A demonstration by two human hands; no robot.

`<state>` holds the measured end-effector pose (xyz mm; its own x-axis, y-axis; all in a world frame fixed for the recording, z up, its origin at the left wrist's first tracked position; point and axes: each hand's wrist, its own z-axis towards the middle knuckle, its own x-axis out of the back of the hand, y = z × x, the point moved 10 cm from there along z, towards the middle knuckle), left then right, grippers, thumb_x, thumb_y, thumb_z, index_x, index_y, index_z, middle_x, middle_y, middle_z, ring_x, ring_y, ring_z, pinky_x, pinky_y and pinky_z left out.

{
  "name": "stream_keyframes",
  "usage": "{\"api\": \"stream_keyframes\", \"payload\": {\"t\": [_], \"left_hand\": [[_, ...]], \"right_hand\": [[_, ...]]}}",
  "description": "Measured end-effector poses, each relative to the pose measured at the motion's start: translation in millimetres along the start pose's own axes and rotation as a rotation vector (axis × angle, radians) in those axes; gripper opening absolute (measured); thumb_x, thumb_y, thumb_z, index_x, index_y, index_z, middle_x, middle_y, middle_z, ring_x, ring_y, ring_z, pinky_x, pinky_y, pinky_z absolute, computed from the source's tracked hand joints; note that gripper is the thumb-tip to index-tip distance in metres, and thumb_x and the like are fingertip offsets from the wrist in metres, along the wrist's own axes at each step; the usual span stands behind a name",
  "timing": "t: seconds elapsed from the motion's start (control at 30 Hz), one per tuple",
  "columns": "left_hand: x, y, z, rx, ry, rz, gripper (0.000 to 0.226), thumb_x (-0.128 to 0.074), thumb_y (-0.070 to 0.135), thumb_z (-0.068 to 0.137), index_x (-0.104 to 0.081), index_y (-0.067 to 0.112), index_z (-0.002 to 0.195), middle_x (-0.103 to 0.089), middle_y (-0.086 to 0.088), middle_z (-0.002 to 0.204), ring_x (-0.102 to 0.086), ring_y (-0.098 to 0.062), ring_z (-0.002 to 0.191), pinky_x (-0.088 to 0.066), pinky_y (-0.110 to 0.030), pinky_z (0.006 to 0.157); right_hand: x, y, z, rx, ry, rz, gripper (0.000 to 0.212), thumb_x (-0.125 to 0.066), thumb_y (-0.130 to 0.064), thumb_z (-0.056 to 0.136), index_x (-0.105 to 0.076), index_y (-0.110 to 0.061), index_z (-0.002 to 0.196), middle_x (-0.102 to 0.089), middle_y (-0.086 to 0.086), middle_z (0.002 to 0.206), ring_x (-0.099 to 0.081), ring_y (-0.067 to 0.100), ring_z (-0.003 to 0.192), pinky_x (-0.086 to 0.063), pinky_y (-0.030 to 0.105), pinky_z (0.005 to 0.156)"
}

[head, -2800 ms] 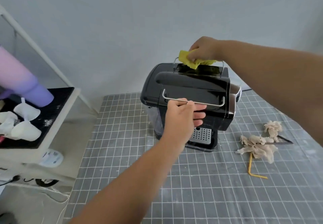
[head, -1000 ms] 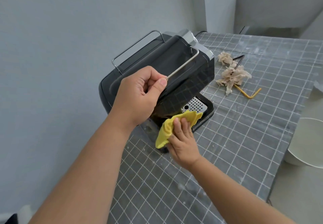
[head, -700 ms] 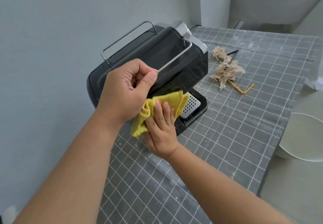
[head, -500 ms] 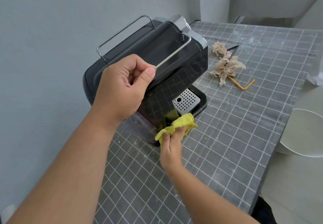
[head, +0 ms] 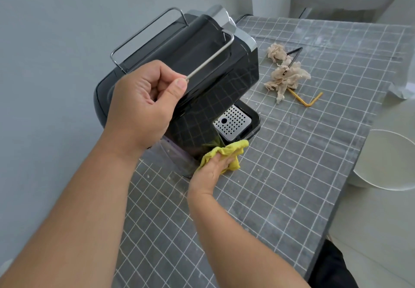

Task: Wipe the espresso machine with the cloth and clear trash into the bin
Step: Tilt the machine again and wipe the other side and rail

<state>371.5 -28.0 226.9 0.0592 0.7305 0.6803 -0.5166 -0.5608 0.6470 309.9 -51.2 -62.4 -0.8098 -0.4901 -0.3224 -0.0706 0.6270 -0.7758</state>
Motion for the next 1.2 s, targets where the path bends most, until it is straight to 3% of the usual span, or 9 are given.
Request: {"api": "stream_keyframes", "payload": {"t": [0.17, 0.33, 0.4, 0.5, 0.73, 0.83, 0.93, 1.07, 1.2], "left_hand": [[0, -2, 1, 0.017, 0.014, -0.004, 0.011, -0.061, 0.02, 0.092, -0.066, 0.014, 0.086, -0.059, -0.019, 0.067, -0.045, -0.009, 0.054, -0.04, -0.022, 0.052], [0, -1, 0, 0.029, 0.007, 0.003, 0.011, -0.061, 0.017, 0.093, -0.066, 0.01, 0.087, -0.058, -0.019, 0.067, -0.045, -0.007, 0.054, -0.04, -0.018, 0.052], [0, 0, 1, 0.03, 0.009, -0.008, 0.011, -0.061, 0.016, 0.093, -0.066, 0.009, 0.087, -0.059, -0.023, 0.069, -0.047, -0.014, 0.056, -0.041, -0.022, 0.053], [0, 0, 0, 0.025, 0.012, 0.002, 0.01, -0.061, 0.018, 0.093, -0.066, 0.012, 0.087, -0.06, -0.02, 0.069, -0.049, -0.015, 0.057, -0.043, -0.024, 0.053], [0, 1, 0, 0.007, 0.013, 0.006, 0.009, -0.06, 0.019, 0.093, -0.065, 0.02, 0.086, -0.061, -0.014, 0.068, -0.049, -0.01, 0.057, -0.044, -0.019, 0.054], [0, 0, -1, 0.005, 0.008, 0.035, 0.01, -0.06, 0.02, 0.093, -0.067, 0.013, 0.09, -0.061, -0.015, 0.069, -0.048, -0.007, 0.055, -0.042, -0.016, 0.052], [-1, 1, 0, 0.004, 0.006, 0.038, 0.011, -0.06, 0.019, 0.094, -0.067, 0.011, 0.091, -0.058, -0.011, 0.066, -0.046, -0.004, 0.052, -0.039, -0.013, 0.051], [0, 1, -1, 0.005, 0.013, 0.039, 0.011, -0.06, 0.019, 0.094, -0.067, 0.011, 0.09, -0.057, -0.009, 0.065, -0.045, -0.004, 0.051, -0.037, -0.011, 0.051], [1, -1, -2, 0.025, 0.013, 0.021, 0.013, -0.06, 0.019, 0.093, -0.068, 0.008, 0.09, -0.052, -0.002, 0.062, -0.042, -0.003, 0.048, -0.033, -0.008, 0.05]], "right_hand": [[-22, 24, -40, -0.486, -0.051, 0.165, 0.061, -0.026, -0.056, 0.096, 0.01, -0.052, 0.146, 0.007, -0.014, 0.161, -0.011, 0.022, 0.149, -0.015, 0.056, 0.117], [-24, -64, -13, -0.031, -0.086, 0.052, 0.056, -0.025, -0.046, 0.101, 0.003, -0.046, 0.149, 0.014, -0.02, 0.158, 0.012, 0.002, 0.144, 0.007, 0.03, 0.116], [-13, -64, 9, 0.044, -0.027, -0.003, 0.055, -0.024, -0.044, 0.102, -0.001, -0.036, 0.152, 0.011, -0.014, 0.16, 0.014, 0.006, 0.146, 0.01, 0.033, 0.118], [3, -31, 18, 0.023, 0.007, -0.032, 0.06, -0.024, -0.046, 0.1, 0.001, -0.032, 0.153, 0.011, -0.009, 0.161, 0.011, 0.011, 0.148, 0.0, 0.045, 0.121], [-9, 7, -21, -0.255, -0.165, -0.012, 0.061, -0.026, -0.052, 0.099, 0.011, -0.048, 0.147, 0.019, -0.017, 0.158, 0.006, 0.014, 0.149, -0.007, 0.05, 0.12], [-11, -24, -28, 0.009, -0.291, -0.121, 0.055, -0.029, -0.045, 0.101, 0.002, -0.051, 0.147, 0.019, -0.025, 0.155, 0.014, 0.003, 0.146, 0.002, 0.034, 0.121], [-2, -58, -4, 0.377, -0.322, -0.307, 0.048, -0.027, -0.039, 0.102, -0.013, -0.047, 0.147, -0.001, -0.022, 0.159, 0.01, -0.004, 0.145, 0.007, 0.011, 0.114], [15, -38, 41, 0.448, -0.319, -0.572, 0.066, -0.016, -0.049, 0.096, -0.026, -0.016, 0.151, -0.012, -0.019, 0.152, 0.007, -0.001, 0.145, 0.007, 0.038, 0.121], [15, -57, 63, 0.5, -0.355, -0.746, 0.049, -0.022, -0.036, 0.104, -0.015, -0.029, 0.151, -0.011, -0.012, 0.159, 0.008, -0.002, 0.143, 0.008, 0.036, 0.121]]}}
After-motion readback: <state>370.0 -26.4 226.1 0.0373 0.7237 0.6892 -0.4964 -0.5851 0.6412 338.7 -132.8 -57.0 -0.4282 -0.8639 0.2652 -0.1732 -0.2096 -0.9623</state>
